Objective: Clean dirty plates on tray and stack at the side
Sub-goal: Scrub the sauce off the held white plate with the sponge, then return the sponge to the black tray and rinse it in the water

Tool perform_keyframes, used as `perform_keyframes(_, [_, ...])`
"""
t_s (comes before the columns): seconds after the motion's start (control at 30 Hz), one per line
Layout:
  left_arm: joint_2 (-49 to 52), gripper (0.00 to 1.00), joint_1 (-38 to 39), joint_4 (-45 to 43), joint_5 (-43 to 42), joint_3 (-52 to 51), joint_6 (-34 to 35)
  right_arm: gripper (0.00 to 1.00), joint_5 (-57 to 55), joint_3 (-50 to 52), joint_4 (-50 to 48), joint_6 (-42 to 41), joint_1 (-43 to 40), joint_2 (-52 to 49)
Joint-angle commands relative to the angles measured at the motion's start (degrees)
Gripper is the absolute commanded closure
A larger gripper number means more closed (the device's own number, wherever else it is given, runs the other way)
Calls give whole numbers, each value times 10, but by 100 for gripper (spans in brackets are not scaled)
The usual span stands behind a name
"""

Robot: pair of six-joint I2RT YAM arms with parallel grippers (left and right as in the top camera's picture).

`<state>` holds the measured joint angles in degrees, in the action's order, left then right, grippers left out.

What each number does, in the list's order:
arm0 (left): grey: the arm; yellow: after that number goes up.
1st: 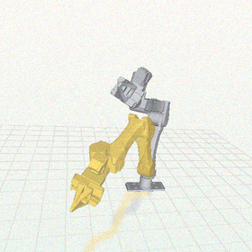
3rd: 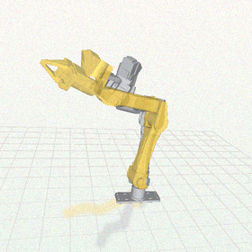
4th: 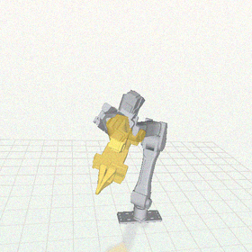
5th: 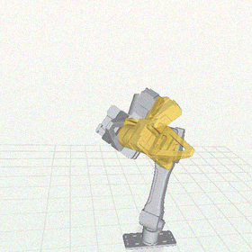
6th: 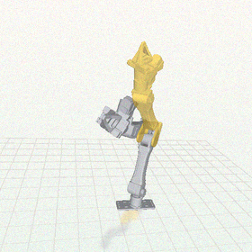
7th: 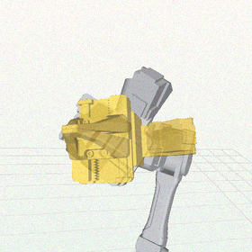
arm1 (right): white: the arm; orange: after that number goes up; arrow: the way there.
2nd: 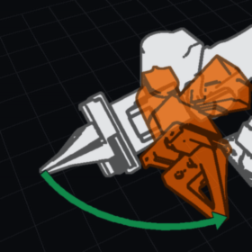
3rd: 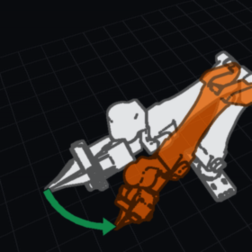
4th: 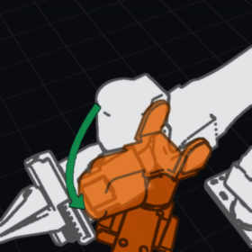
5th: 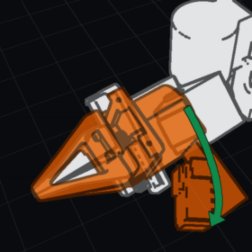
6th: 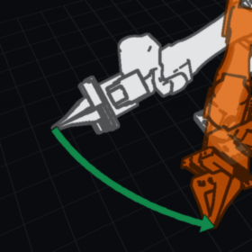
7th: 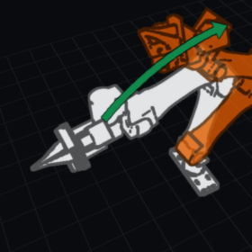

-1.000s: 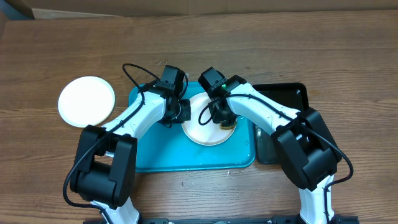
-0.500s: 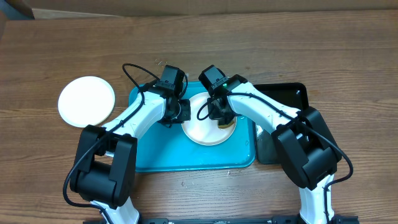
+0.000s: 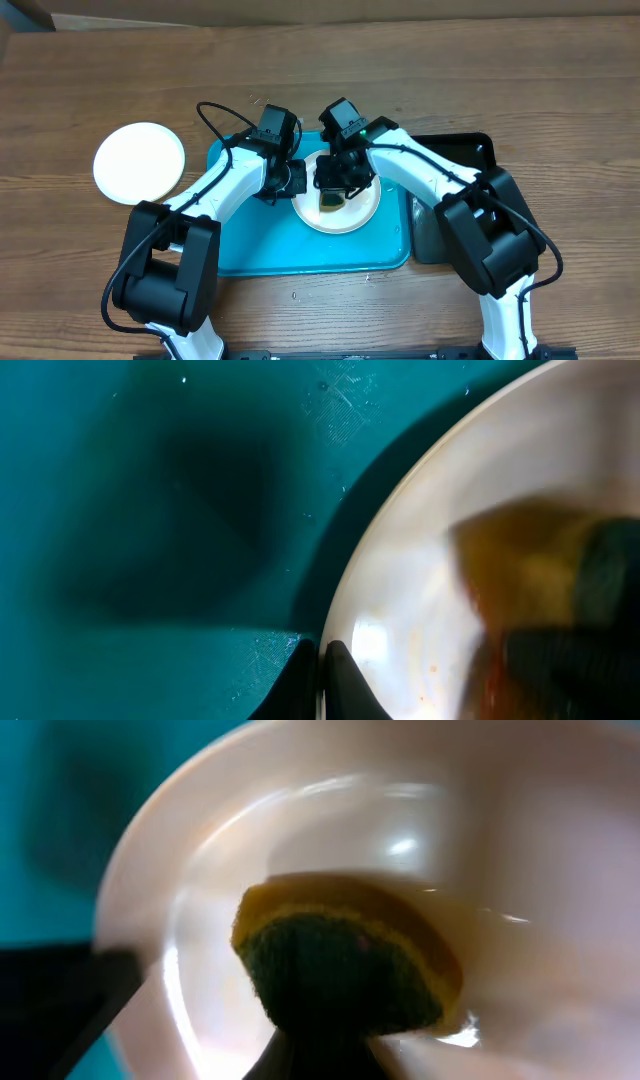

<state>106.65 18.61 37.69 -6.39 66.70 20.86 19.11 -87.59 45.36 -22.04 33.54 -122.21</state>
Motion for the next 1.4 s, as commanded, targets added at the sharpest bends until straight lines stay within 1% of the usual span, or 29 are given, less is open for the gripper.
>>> perform_keyframes(0.0, [9,94,-2,-2,-7,9,1,96,121,-54,16,44,-43,14])
perform_keyframes(0.13, [9,93,-2,-1,-7,9,-1,96,154,-76,52,73,-93,45])
perform_keyframes(0.3, [9,91,-2,-2,-7,9,-1,96,129,-76,137,117,-164,85])
perform_keyframes(0.37, [9,91,-2,-3,-7,9,-1,96,84,-76,176,117,-191,91])
perform_keyframes(0.43, [9,88,-2,-4,-7,9,-1,96,-3,-75,232,118,-230,92])
perform_keyframes(0.5, [9,83,-2,-4,-7,9,-1,96,-79,-65,255,118,-249,92])
perform_keyframes(0.57, [9,82,-2,-5,-7,9,-1,96,-135,-55,267,116,-259,91])
perform_keyframes(0.63, [9,81,-2,-5,-7,9,-1,96,-201,-28,263,115,-263,91])
perform_keyframes(0.67, [9,81,-2,-5,-7,9,-1,96,-212,-18,256,116,-263,91])
perform_keyframes(0.83, [9,80,-2,-5,-7,9,-1,96,-249,47,179,116,-263,90])
perform_keyframes(1.0, [9,80,-2,-5,-7,9,-1,96,-253,101,115,116,-263,90])
perform_keyframes(1.03, [9,80,-2,-5,-7,9,-1,92,-253,105,110,116,-263,90])
perform_keyframes(1.13, [9,79,-2,-5,-7,9,-1,48,-250,106,109,116,-263,91])
perform_keyframes(1.17, [9,79,-2,-5,-7,9,-1,40,-250,103,111,116,-263,92])
perform_keyframes(1.23, [9,79,-2,-5,-7,9,-1,37,-250,90,126,114,-264,92])
perform_keyframes(1.37, [9,79,-2,-5,-7,9,-1,36,-251,68,153,101,-269,92])
